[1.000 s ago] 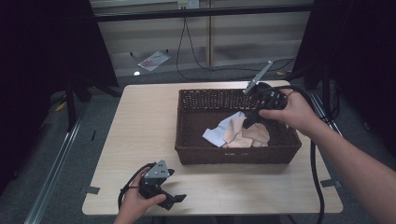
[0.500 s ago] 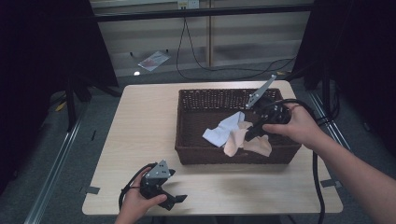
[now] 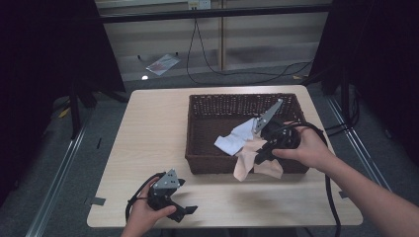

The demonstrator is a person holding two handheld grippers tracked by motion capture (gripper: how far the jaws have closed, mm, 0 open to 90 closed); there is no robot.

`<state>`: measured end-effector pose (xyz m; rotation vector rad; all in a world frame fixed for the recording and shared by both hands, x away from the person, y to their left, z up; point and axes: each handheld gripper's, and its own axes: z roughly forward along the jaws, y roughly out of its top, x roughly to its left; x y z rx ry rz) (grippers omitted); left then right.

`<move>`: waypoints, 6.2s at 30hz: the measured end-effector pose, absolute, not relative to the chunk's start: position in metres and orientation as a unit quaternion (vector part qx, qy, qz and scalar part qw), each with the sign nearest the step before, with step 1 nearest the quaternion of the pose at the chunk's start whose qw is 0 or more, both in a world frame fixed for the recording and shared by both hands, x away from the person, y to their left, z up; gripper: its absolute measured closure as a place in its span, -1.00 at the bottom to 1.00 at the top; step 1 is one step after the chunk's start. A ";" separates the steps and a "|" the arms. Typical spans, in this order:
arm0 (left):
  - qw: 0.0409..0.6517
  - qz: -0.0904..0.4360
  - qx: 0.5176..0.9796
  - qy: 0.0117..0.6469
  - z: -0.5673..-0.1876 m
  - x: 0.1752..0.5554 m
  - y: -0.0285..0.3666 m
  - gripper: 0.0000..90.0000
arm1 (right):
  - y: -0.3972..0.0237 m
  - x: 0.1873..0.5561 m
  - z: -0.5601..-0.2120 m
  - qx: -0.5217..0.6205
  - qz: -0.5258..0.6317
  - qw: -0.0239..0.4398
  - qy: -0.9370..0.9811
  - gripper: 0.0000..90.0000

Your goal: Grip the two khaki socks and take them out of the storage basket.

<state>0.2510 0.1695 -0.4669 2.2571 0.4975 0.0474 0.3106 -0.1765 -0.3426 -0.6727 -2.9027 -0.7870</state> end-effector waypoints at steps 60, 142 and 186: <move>0.407 0.018 0.893 0.193 -0.468 0.251 0.168 -0.92 | -0.183 0.317 -0.347 -0.252 -0.234 0.030 -0.938 -0.58; 0.408 0.023 0.891 0.200 -0.466 0.252 0.171 -0.92 | -0.217 0.405 -0.404 -0.363 -0.197 0.047 -0.910 0.96; 0.407 0.025 0.891 0.198 -0.466 0.252 0.172 -0.92 | -0.221 0.371 -0.286 -0.321 -0.243 0.033 -0.915 0.96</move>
